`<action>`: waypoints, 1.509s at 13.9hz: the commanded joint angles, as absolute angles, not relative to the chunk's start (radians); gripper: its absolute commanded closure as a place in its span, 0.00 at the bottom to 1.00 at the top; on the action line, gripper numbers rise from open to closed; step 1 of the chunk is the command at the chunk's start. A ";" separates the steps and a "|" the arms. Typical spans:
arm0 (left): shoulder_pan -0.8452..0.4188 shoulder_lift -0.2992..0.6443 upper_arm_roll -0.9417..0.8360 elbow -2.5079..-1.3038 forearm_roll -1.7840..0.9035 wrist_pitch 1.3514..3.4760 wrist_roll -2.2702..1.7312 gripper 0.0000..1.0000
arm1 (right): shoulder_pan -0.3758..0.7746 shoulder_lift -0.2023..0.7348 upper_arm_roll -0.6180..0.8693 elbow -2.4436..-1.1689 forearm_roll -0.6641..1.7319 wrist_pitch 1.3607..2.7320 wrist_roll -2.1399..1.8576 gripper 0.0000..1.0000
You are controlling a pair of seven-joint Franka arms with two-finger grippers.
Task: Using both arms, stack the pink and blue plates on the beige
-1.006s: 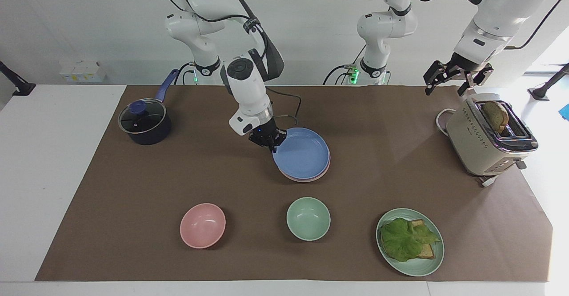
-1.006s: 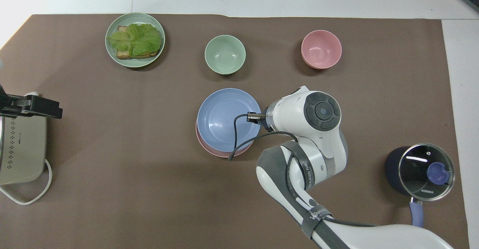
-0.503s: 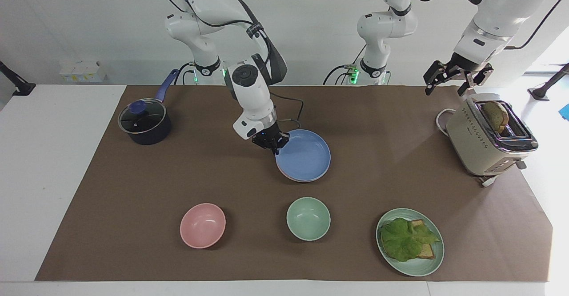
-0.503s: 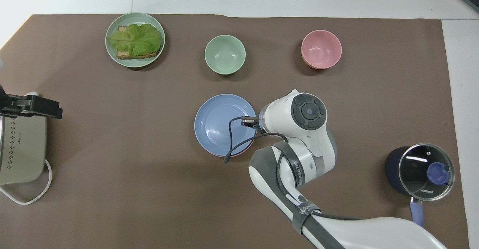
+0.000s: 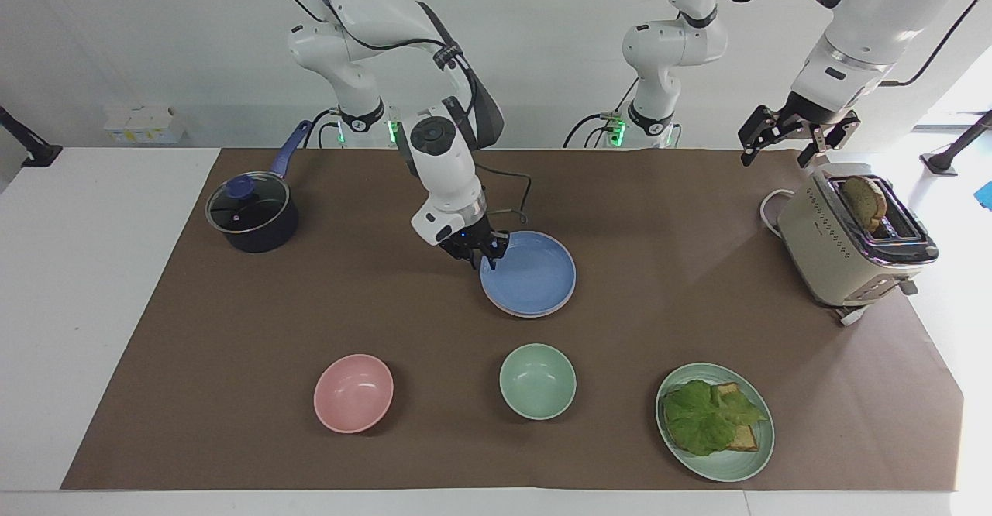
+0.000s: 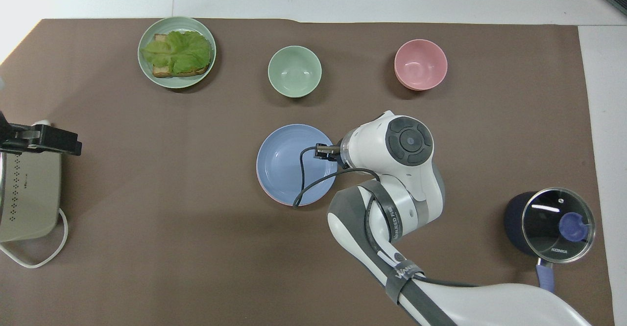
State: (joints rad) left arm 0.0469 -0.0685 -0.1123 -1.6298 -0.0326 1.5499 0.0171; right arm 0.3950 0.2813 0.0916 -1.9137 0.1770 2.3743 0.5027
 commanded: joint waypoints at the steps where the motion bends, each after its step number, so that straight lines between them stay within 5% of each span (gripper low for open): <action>1: 0.048 -0.074 -0.114 -1.634 -0.015 1.539 0.023 0.00 | 0.339 0.197 0.092 -1.905 0.164 2.298 0.523 0.00; 10: 0.048 -0.074 -0.114 -1.634 -0.015 1.539 0.023 0.00 | 0.077 -0.107 0.094 -1.872 0.000 1.900 0.453 0.00; 18: 0.049 -0.074 -0.114 -1.632 -0.015 1.539 0.023 0.00 | -0.046 -0.016 0.095 -1.507 -0.046 1.517 0.299 0.00; 21: 0.048 -0.074 -0.114 -1.632 -0.015 1.539 0.023 0.00 | -0.055 0.018 0.094 -1.450 -0.046 1.485 0.244 0.00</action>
State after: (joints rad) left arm 0.0469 -0.0685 -0.1123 -1.6298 -0.0326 1.5499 0.0171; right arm -0.0355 -0.0316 0.0805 -1.5215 -0.0269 1.5224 0.2942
